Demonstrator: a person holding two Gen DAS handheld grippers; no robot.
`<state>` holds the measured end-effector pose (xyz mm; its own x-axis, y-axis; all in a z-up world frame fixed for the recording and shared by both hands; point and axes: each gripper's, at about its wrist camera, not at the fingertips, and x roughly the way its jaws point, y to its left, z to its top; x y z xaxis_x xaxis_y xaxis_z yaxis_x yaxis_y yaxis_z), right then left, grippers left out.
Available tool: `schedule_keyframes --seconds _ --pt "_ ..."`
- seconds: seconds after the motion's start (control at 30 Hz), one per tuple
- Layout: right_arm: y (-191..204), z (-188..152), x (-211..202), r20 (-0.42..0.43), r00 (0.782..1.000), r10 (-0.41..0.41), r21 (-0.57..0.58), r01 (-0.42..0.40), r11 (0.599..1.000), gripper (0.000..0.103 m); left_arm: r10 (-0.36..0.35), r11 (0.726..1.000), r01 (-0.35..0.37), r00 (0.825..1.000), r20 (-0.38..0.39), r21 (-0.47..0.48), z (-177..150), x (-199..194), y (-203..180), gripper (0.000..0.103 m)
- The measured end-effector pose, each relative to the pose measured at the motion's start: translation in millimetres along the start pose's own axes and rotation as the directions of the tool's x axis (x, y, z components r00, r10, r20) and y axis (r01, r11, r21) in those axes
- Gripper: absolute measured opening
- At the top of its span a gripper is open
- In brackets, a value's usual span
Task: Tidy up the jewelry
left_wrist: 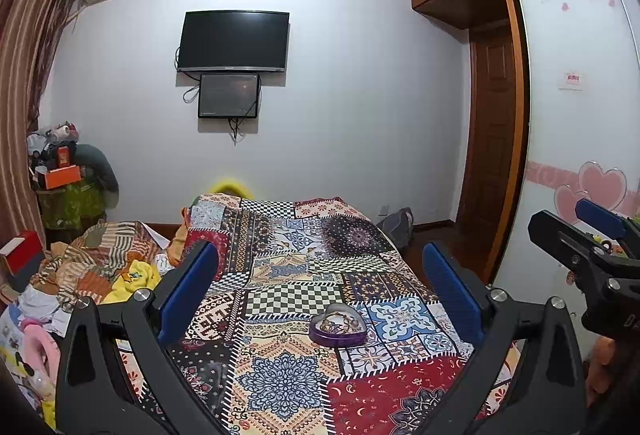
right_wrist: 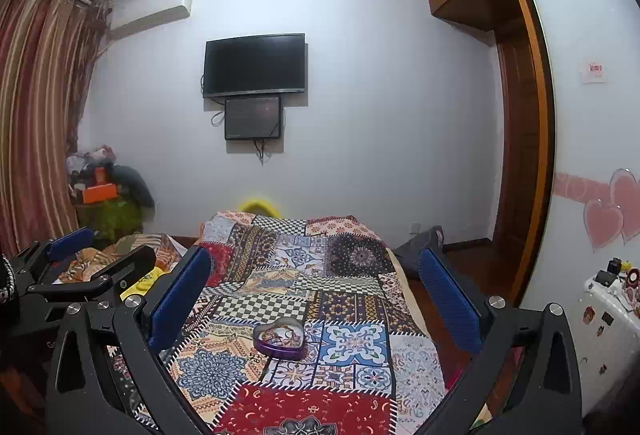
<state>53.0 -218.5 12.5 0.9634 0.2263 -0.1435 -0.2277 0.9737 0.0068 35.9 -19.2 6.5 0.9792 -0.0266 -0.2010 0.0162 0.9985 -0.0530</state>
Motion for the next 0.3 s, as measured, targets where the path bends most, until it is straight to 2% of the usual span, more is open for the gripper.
schedule_keyframes --seconds 0.3 --pt "-2.8 -3.6 4.9 -0.014 1.000 0.000 0.014 0.000 1.000 0.103 0.006 1.000 -0.006 1.000 -0.012 0.001 -1.6 5.4 1.7 0.103"
